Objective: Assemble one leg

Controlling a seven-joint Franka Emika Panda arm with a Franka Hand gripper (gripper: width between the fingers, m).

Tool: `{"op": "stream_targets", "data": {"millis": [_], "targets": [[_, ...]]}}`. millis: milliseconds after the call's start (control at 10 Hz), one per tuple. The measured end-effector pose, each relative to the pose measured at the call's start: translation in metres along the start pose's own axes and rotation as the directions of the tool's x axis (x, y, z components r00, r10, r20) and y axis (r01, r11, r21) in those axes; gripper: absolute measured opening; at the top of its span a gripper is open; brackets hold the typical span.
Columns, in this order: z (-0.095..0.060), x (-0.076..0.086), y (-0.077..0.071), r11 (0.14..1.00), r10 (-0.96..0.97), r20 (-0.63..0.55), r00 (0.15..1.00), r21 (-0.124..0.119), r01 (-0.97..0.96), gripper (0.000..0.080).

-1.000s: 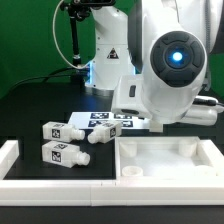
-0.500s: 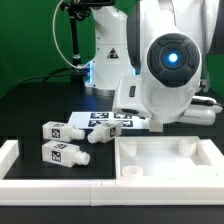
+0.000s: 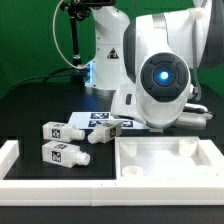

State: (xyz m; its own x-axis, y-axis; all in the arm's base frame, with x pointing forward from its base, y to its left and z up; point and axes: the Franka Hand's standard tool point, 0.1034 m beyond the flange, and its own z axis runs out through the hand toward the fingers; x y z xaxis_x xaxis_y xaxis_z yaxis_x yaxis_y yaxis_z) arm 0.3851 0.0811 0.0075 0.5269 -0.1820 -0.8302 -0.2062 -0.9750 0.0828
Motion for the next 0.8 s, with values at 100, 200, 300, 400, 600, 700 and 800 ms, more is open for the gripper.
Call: {"op": "stream_targets", "data": {"millis": [100,200,300,400,600,700,800], "targets": [[0.0,0.0,0.0,1.0,0.0,0.0,1.0,0.0,0.0,0.0508],[0.0,0.0,0.0,1.0,0.0,0.0,1.0,0.0,0.0,0.0369],[0.0,-0.001,0.0,1.0,-0.001,0.001,1.0,-0.001,0.001,0.0287],[-0.004,-0.003,-0.002,1.0,-0.005,0.005,1.0,-0.004,0.005,0.0287],[-0.052,-0.015,-0.01,1.0,-0.028,-0.011,1.0,0.003,0.028,0.0287],[-0.091,-0.02,-0.013,0.999,-0.043,-0.072,0.996,0.016,0.044,0.0287],[-0.131,-0.024,-0.014,0.997,-0.073,-0.148,0.986,0.024,0.077,0.0287]]}}
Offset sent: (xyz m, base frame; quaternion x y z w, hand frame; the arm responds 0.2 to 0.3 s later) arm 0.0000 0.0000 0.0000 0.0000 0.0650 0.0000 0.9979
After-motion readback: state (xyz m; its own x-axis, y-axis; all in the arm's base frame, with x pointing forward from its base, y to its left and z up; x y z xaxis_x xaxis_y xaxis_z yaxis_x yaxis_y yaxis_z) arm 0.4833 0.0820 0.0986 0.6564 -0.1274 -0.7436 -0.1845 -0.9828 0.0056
